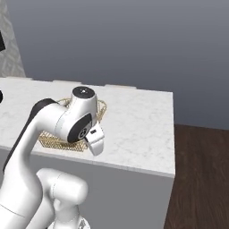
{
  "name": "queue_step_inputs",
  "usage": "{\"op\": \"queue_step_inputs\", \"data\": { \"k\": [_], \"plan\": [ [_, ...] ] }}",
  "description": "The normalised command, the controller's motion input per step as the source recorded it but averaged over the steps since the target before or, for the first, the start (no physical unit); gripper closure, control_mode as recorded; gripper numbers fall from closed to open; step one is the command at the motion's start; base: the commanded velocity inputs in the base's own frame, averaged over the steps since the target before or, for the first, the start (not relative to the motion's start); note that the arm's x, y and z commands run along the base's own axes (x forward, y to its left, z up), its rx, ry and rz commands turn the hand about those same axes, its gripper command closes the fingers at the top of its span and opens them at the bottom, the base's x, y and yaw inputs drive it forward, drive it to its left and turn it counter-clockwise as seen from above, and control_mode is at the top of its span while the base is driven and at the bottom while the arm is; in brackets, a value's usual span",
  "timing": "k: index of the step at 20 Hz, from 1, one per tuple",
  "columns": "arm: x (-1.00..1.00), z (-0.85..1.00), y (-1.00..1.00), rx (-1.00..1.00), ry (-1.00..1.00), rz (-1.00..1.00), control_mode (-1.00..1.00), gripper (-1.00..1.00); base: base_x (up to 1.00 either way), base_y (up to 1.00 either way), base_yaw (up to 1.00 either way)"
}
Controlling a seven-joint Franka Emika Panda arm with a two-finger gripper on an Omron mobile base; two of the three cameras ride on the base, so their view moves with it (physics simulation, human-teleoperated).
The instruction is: Open the cabinet, pick up the bread from the cabinet and place it in the basket. Then move the basket to the dining counter.
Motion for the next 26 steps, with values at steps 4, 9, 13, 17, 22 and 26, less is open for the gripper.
{"op": "queue_step_inputs", "data": {
  "k": [4,9,13,17,22,26],
  "plan": [
    [0.94,-0.20,-0.18,0.00,0.08,-0.03,-1.00,1.00,0.00,0.00,0.00],
    [1.00,-0.42,-0.17,0.03,0.10,-0.07,-1.00,1.00,0.00,0.00,0.00],
    [1.00,-0.57,0.00,0.00,0.03,-0.05,-1.00,1.00,0.00,0.00,0.00],
    [0.94,-0.48,0.00,0.00,-0.01,0.00,-1.00,1.00,0.00,0.00,0.00],
    [0.63,-0.45,-0.17,0.01,-0.03,0.00,-1.00,1.00,0.00,0.00,0.00],
    [0.56,-0.41,-0.21,0.02,0.00,0.00,-1.00,1.00,0.00,0.00,0.00]
  ]
}}
